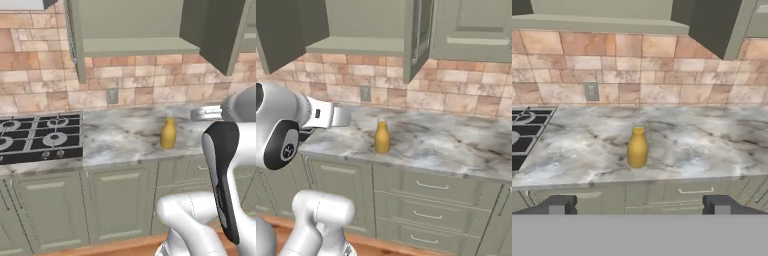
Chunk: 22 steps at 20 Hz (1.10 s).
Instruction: There is a tray on the dining counter. Grab the cup, mug, and pitcher and place them on the tray. The pitcher may be placed next to the tray if it cannot fit the tray.
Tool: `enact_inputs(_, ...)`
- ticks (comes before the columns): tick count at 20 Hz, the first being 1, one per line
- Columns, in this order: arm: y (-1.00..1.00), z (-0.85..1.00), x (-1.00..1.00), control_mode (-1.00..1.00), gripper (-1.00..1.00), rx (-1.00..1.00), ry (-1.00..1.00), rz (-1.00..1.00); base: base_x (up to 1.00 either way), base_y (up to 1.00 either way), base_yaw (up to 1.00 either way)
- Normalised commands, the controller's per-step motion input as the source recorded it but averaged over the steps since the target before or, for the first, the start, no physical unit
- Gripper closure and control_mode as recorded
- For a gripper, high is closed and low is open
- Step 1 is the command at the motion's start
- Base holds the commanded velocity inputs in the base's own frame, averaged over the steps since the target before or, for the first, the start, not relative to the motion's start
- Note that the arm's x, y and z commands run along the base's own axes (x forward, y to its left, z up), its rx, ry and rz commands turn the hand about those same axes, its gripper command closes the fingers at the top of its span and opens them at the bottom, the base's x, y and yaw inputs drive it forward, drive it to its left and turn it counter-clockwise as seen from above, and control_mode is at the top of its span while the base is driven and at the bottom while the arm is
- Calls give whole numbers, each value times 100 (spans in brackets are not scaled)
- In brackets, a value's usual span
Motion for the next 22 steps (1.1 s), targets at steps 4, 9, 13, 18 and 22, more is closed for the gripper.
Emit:
enact_inputs(4,0,0,0,100,-100,0,0,0,39,-9,27)
enact_inputs(9,0,0,0,100,-100,0,0,0,41,-8,17)
enact_inputs(13,0,0,0,100,-100,0,0,0,42,1,-8)
enact_inputs(18,0,0,0,100,-100,0,0,0,58,18,-22)
enact_inputs(22,0,0,0,100,-100,0,0,0,45,16,-23)
